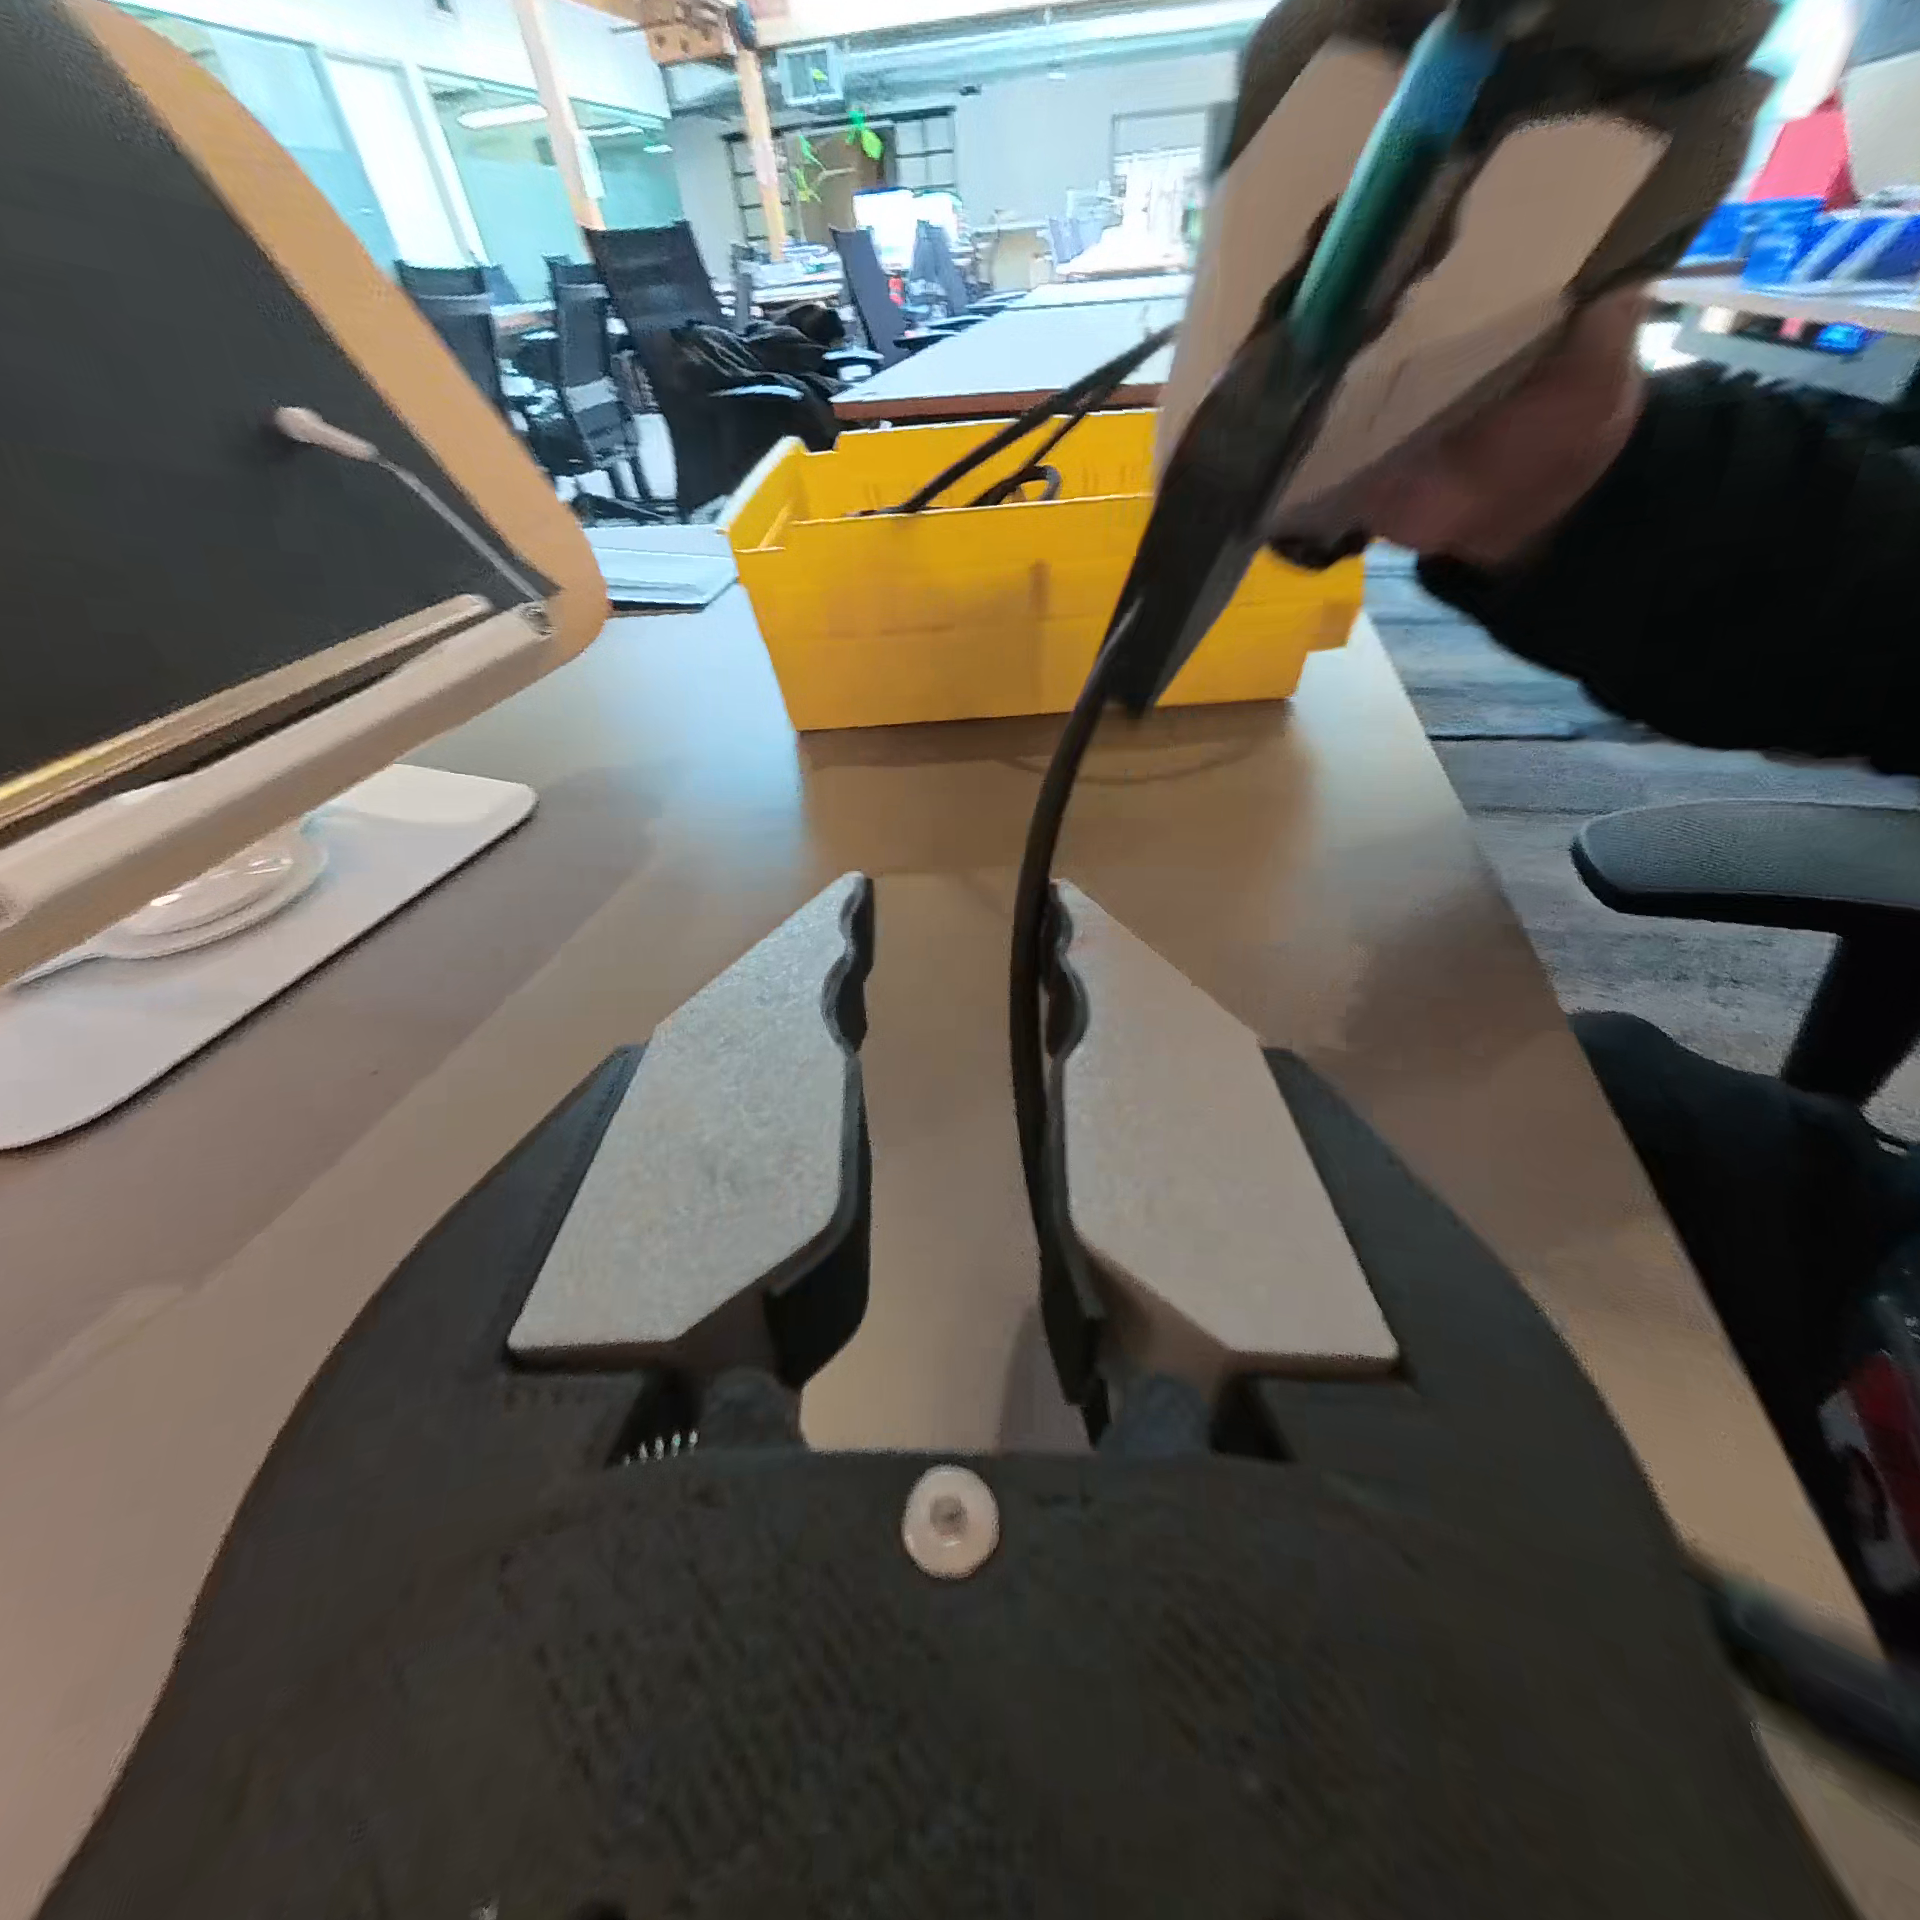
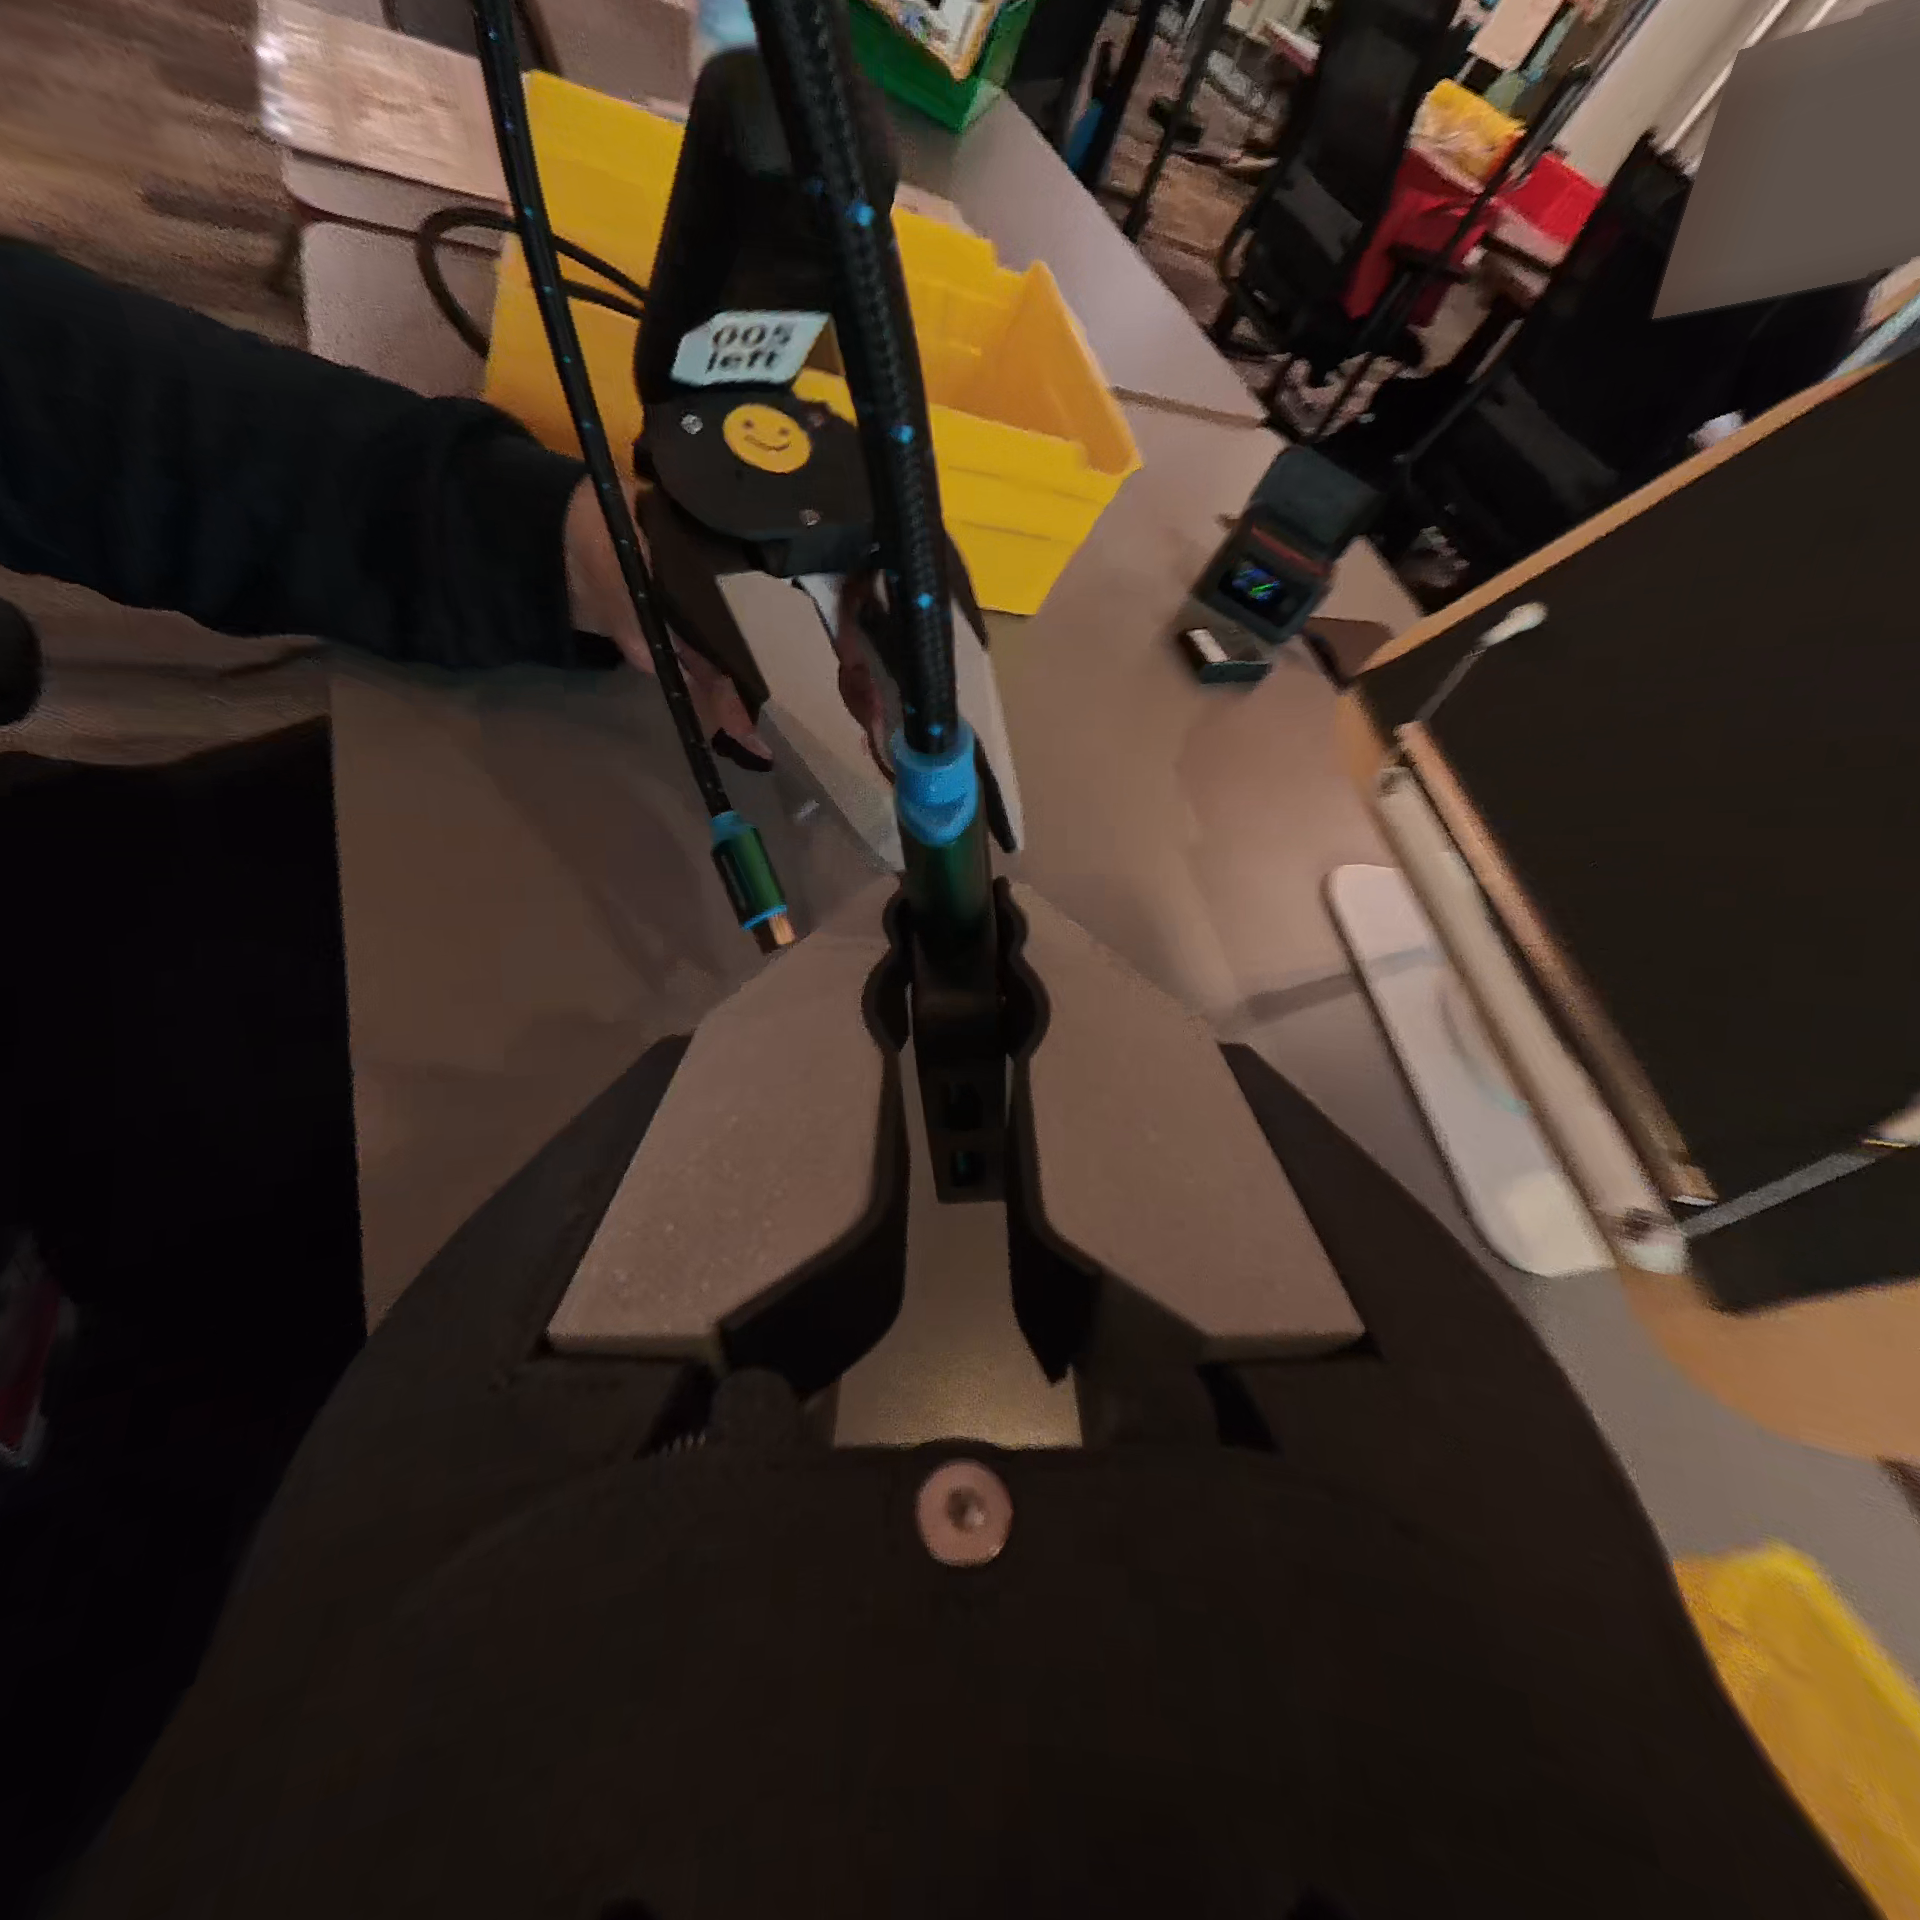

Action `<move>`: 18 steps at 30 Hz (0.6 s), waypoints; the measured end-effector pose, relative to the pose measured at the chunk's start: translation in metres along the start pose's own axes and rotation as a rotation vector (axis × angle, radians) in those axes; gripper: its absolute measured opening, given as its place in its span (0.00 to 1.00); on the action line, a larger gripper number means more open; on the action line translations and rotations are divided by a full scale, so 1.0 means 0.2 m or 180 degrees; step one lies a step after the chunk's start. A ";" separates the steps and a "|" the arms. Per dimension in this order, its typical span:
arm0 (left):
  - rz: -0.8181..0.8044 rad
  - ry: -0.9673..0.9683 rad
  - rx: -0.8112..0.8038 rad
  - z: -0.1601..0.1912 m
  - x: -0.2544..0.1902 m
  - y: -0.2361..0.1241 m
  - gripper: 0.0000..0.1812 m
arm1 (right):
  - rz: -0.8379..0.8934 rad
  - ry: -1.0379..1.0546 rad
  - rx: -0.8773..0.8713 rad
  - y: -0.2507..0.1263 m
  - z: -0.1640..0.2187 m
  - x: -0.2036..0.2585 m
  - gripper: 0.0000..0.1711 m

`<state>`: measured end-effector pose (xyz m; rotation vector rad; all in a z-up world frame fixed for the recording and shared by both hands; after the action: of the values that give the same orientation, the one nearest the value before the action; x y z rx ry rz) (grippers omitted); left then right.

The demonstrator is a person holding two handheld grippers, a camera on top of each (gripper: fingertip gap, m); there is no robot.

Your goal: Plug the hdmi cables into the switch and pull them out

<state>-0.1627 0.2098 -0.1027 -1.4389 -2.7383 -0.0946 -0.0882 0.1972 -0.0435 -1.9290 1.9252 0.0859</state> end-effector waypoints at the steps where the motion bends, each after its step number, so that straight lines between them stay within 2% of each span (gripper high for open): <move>1: -0.0136 0.0008 -0.0012 0.00 0.04 0.00 0.16 | 0.0094 -0.0099 0.0011 -0.05 -0.05 -0.03 0.06; 2: -0.0338 0.0018 -0.0021 0.00 0.09 -0.01 0.19 | 0.0173 -0.0169 -0.0015 -0.11 -0.11 -0.07 0.06; 6: -0.1214 -0.0054 -0.0234 -0.04 0.33 -0.13 0.05 | 0.0466 -0.0206 -0.0376 -0.43 -0.40 -0.24 0.06; 8: -0.1328 -0.0250 -0.0266 -0.03 0.38 -0.17 0.05 | 0.0787 -0.0262 -0.0546 -0.65 -0.53 -0.35 0.06; 10: -0.1398 -0.0292 -0.0143 -0.01 0.41 -0.18 0.05 | 0.1223 -0.0448 -0.0444 -0.87 -0.59 -0.50 0.06; 12: -0.1401 -0.0217 -0.0040 0.02 0.40 -0.17 0.04 | 0.1573 -0.0535 -0.0011 -1.06 -0.55 -0.64 0.06; 15: -0.1332 -0.0010 0.0182 0.06 0.37 -0.13 0.03 | 0.2054 -0.0759 0.1001 -1.28 -0.36 -0.84 0.07; 18: -0.1293 0.0272 0.0443 0.11 0.35 -0.10 0.02 | 0.1928 -0.1117 0.2061 -1.33 -0.10 -0.92 0.07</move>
<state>-0.2191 0.2566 -0.1213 -0.8121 -2.8556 0.0203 0.1571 0.3545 0.0992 -0.8304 1.9065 -0.0263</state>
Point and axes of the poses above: each gripper's, where its closed fingertips meet, y out along the fingers, z out of its underside, x = y × z across the jaws, the point moved 2 cm from there along -y, back along the fingers, and after that the axes turned 10 degrees about -x, right-handed, at the moved point
